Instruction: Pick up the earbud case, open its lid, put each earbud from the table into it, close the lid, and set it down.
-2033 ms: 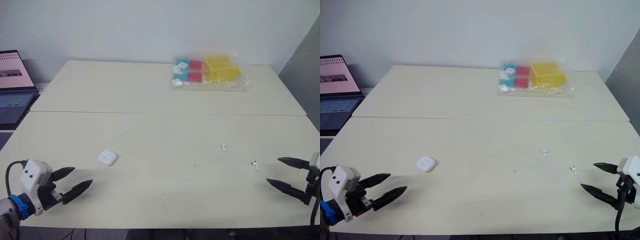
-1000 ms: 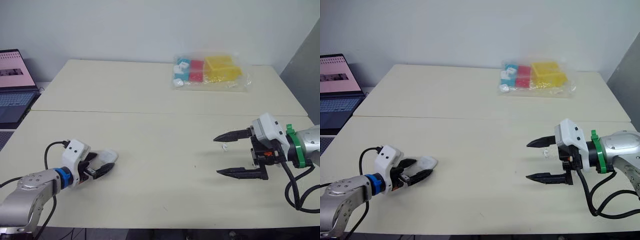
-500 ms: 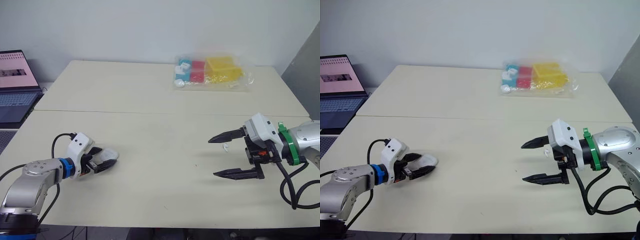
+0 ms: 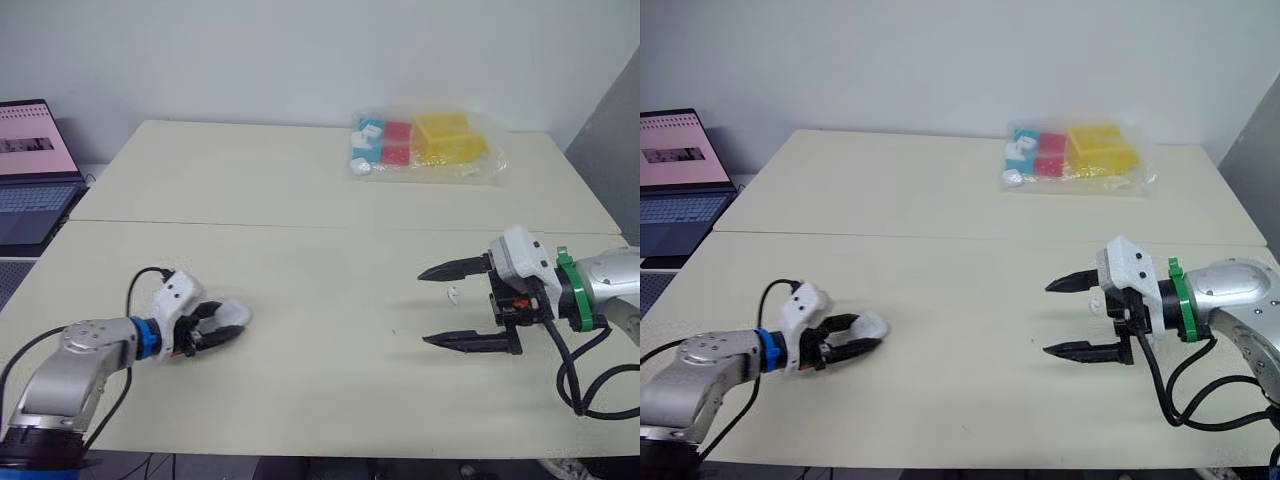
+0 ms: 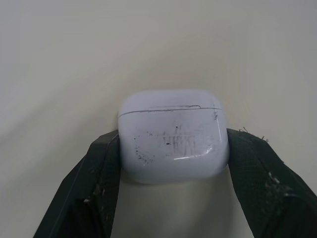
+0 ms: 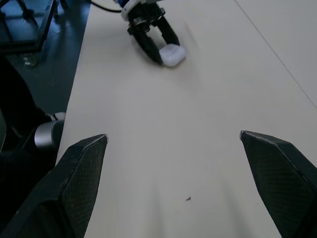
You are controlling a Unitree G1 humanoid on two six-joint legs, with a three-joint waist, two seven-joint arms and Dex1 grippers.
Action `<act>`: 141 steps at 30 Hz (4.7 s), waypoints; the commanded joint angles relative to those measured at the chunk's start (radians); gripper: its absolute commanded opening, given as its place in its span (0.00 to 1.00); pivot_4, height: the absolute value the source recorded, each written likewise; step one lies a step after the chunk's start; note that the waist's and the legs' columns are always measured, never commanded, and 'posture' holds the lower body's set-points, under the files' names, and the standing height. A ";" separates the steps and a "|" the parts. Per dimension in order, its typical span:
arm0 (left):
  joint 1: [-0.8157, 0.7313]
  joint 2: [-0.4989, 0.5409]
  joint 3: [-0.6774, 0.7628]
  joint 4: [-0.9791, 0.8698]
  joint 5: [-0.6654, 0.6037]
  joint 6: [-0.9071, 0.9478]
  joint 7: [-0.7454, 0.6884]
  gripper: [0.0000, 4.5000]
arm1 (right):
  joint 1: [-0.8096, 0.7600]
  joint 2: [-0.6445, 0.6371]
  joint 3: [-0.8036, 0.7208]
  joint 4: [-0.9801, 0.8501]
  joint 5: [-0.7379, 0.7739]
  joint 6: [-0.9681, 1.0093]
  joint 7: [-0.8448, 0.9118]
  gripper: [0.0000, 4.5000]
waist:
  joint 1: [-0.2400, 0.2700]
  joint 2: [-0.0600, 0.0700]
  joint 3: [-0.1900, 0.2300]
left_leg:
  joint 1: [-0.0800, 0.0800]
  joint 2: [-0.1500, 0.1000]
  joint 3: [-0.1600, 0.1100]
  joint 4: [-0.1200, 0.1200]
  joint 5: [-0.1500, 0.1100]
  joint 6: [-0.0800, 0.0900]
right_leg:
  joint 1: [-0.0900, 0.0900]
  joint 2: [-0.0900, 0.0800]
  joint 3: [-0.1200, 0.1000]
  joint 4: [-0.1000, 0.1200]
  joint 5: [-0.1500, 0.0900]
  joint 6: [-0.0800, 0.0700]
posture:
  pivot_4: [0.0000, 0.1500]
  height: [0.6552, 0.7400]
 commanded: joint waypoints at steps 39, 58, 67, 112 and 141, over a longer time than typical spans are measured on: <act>-0.317 -0.286 -0.328 -0.024 0.190 -0.701 -0.042 0.62 | -0.056 0.441 0.072 0.159 0.822 0.503 -1.057 0.86 | -0.007 -0.003 0.001 | -0.003 0.001 -0.001 0.003 0.000 0.000 | -0.001 0.012 0.001 -0.001 0.000 0.003 | 1.00 1.00; -0.296 -0.276 -0.331 -0.055 0.156 -0.677 -0.059 0.62 | -0.065 0.428 0.095 0.191 0.862 0.485 -1.045 0.17 | -0.007 -0.003 0.001 | -0.003 0.001 -0.001 0.002 0.000 0.000 | -0.001 0.012 0.001 -0.001 0.000 0.004 | 1.00 1.00; -0.311 -0.242 -0.312 -0.040 0.179 -0.624 -0.052 1.00 | -0.088 0.406 0.106 0.191 0.837 0.494 -1.015 0.17 | -0.007 -0.003 0.001 | -0.003 0.001 -0.001 0.002 0.000 0.000 | -0.001 0.012 0.001 -0.001 0.000 0.004 | 1.00 1.00; -0.537 -0.317 -0.432 -0.180 0.050 0.200 0.041 1.00 | -0.513 0.099 0.609 0.112 -0.434 0.200 0.022 0.17 | -0.009 -0.001 0.003 | -0.016 0.000 -0.003 0.017 0.000 0.001 | -0.016 0.014 0.000 0.015 0.000 0.001 | 1.00 1.00; -0.524 -0.299 -0.478 -0.199 0.081 0.204 0.001 0.18 | -0.503 0.132 0.577 0.101 -0.453 0.199 0.039 0.17 | -0.008 -0.001 0.003 | -0.016 0.000 -0.003 0.018 0.000 0.001 | -0.016 0.014 0.000 0.015 0.000 0.001 | 1.00 1.00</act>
